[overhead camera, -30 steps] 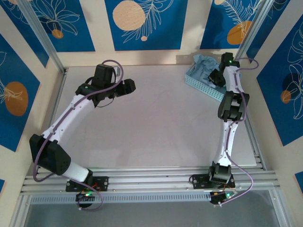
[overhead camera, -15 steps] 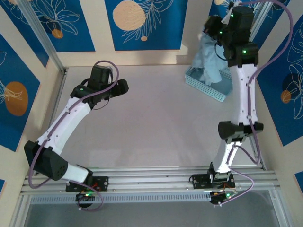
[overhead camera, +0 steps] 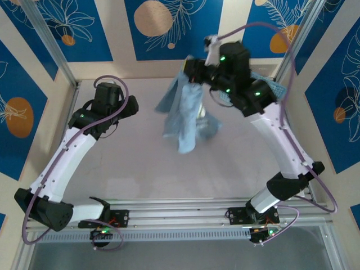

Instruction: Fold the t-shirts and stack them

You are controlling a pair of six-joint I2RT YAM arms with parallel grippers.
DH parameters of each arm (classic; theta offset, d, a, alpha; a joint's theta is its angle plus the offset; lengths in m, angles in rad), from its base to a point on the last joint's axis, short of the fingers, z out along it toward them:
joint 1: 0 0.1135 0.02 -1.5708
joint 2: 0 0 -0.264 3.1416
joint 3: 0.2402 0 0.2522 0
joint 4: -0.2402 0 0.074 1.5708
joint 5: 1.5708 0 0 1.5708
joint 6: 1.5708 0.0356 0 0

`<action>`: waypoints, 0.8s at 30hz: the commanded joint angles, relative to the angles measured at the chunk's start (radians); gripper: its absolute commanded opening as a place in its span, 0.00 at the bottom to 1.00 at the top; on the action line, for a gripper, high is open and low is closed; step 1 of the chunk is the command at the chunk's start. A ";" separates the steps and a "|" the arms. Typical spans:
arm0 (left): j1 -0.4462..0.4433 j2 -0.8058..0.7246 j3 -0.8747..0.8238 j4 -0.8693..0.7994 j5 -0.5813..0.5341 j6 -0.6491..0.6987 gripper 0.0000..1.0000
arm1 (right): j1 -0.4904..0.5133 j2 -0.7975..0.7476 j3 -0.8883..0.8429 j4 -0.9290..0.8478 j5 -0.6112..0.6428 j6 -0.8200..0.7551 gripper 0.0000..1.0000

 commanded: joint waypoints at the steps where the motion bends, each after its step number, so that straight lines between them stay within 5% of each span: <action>1: 0.008 -0.021 -0.050 -0.046 0.052 -0.016 0.85 | 0.030 0.075 -0.131 -0.015 -0.168 0.107 0.00; 4: 0.008 -0.036 -0.106 -0.012 0.200 -0.003 0.82 | 0.084 0.201 -0.131 -0.099 -0.290 0.079 0.15; 7: 0.002 -0.051 -0.171 0.007 0.345 0.029 0.76 | 0.109 0.298 -0.098 -0.189 -0.286 0.066 0.29; 12: -0.061 -0.102 -0.283 0.015 0.516 0.074 0.69 | 0.040 0.311 -0.133 -0.166 -0.317 0.106 0.55; 18: -0.251 -0.102 -0.344 0.015 0.450 0.043 0.76 | -0.099 0.241 -0.180 -0.240 -0.237 0.129 0.64; 24: -0.437 0.079 -0.293 0.025 0.307 -0.060 0.79 | -0.257 0.089 -0.478 -0.225 -0.181 0.174 0.62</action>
